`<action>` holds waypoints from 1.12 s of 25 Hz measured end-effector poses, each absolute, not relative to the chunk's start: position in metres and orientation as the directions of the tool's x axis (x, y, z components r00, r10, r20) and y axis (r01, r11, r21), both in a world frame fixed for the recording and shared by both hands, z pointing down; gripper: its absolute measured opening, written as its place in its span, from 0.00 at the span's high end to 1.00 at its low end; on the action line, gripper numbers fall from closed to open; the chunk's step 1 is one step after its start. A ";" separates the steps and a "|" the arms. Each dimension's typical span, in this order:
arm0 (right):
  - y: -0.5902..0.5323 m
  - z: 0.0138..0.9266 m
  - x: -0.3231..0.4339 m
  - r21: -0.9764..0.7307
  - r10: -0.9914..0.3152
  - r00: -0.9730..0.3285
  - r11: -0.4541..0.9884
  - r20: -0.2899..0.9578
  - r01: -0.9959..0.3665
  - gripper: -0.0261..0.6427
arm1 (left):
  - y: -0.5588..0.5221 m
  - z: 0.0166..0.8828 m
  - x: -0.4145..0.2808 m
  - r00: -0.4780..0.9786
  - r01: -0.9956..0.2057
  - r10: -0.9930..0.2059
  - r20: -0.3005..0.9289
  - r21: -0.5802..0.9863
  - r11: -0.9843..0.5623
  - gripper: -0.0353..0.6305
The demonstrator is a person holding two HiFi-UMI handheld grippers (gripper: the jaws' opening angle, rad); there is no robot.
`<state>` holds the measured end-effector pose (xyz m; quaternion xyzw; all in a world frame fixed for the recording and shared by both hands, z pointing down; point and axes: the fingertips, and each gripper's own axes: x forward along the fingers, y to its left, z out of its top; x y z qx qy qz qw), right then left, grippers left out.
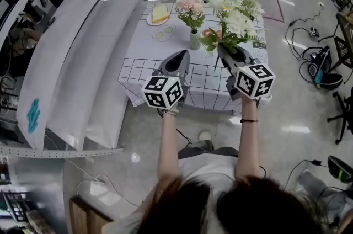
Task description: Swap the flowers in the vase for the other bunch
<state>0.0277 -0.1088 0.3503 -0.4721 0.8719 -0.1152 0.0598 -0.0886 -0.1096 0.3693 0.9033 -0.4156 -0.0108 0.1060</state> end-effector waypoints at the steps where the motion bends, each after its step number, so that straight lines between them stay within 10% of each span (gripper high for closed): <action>1: -0.113 0.350 0.027 -0.258 -0.839 -0.544 0.525 0.003 -0.811 0.88 | -0.114 0.369 -0.091 0.653 -0.750 -0.754 0.070 0.192 -0.632 0.93; 28: -0.158 0.364 0.042 -0.313 -0.875 -0.485 0.455 0.019 -0.834 0.88 | -0.163 0.378 -0.093 0.665 -0.726 -0.747 0.016 0.250 -0.641 0.93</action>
